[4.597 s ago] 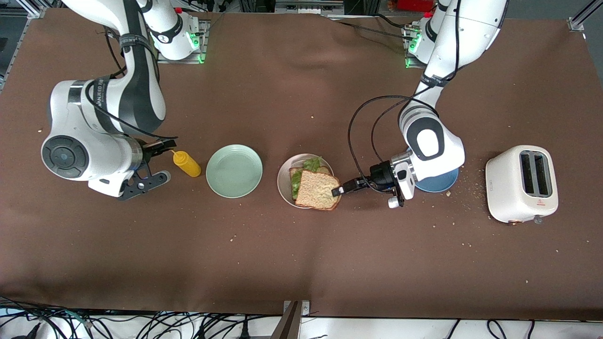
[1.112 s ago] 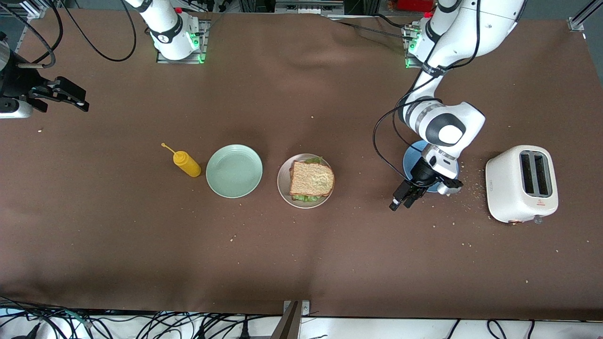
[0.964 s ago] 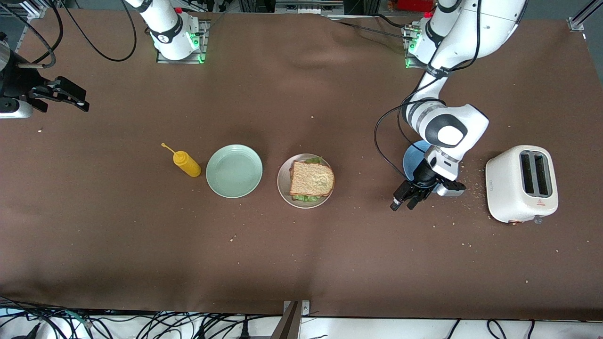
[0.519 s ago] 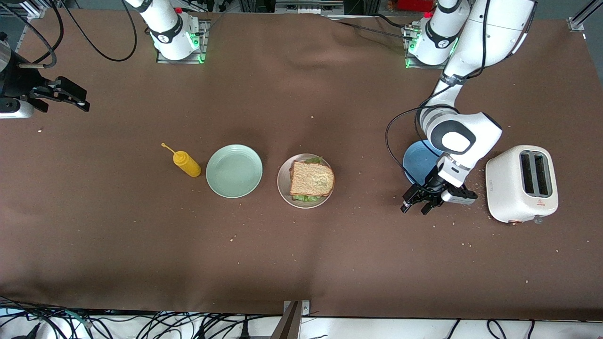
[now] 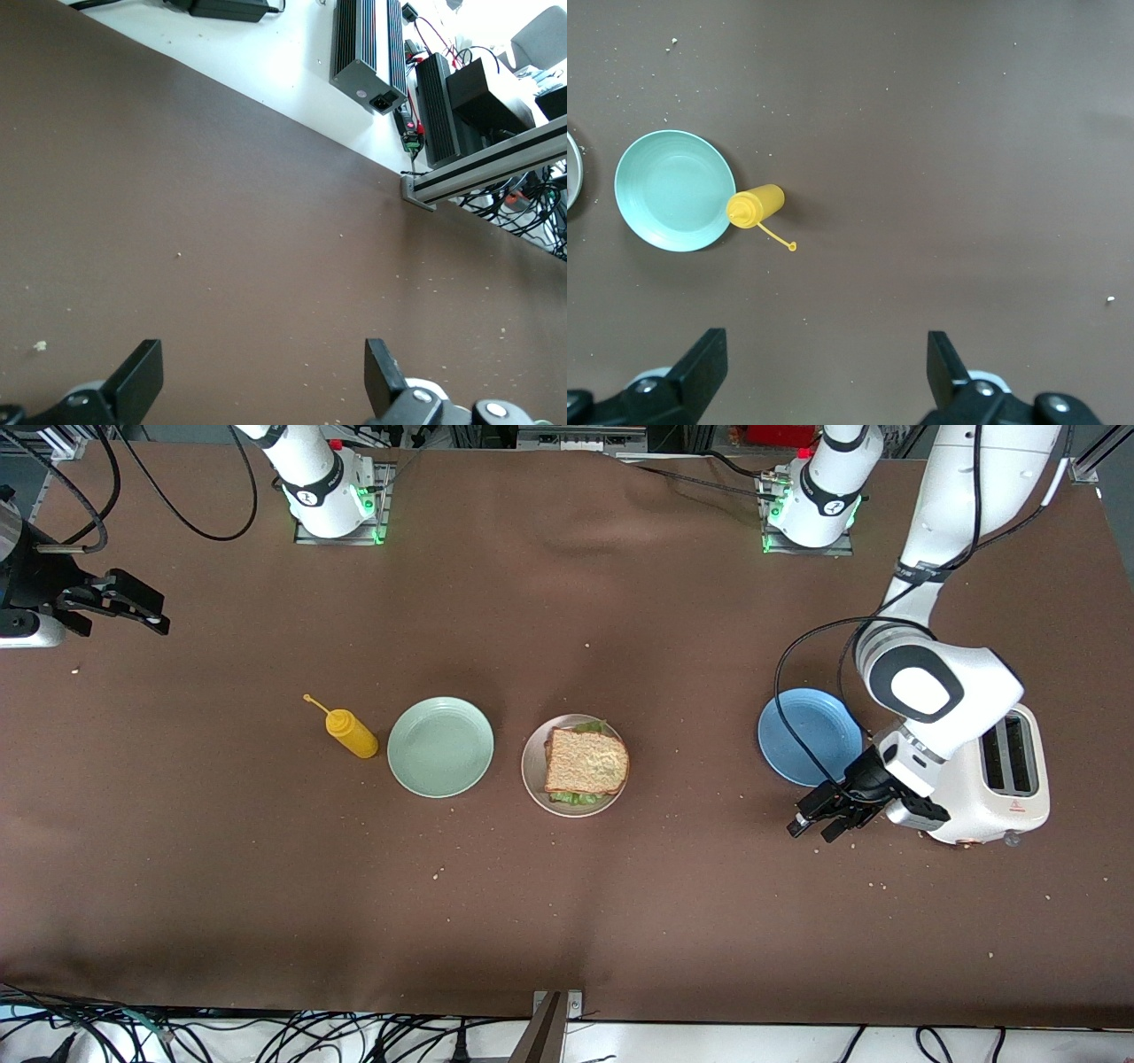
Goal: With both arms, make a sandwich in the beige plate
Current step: 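Open the left gripper and draw it back toward the toaster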
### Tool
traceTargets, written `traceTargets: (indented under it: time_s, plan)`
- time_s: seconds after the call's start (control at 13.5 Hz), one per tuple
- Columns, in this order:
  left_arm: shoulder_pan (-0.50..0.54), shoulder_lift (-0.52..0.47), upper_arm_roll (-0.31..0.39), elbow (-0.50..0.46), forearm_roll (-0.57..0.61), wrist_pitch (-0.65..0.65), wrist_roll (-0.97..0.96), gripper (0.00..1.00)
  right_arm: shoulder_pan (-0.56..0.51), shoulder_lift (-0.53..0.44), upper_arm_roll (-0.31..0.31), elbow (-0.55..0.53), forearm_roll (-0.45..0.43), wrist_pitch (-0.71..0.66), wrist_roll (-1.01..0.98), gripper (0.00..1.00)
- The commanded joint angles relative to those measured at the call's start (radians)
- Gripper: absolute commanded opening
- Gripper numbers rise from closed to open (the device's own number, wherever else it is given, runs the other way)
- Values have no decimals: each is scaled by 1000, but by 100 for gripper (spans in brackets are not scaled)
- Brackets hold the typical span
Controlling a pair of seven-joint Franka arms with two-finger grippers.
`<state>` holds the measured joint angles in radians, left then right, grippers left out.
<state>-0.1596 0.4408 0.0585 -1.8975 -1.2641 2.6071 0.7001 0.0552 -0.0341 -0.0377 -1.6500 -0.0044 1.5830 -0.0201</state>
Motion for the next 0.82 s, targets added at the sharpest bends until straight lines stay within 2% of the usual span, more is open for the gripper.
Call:
traceTargets:
  time_s: [0.0,0.07,0.3,0.59,0.74]
  plan:
    - [5,-69,32,33,217,-126,-351,100,5,8,4,24,3,-21,6,100]
    - [5,-73,59,47,308,-192,-461,100,5,8,4,24,3,-21,8,100]
    - [6,-85,139,194,682,-439,-733,100,5,8,4,24,3,-20,6,100]
    - [20,-85,187,369,998,-770,-732,100,6,8,4,24,3,-20,6,100]
    - [22,-85,189,437,1078,-908,-694,100,6,8,4,24,3,-21,6,100]
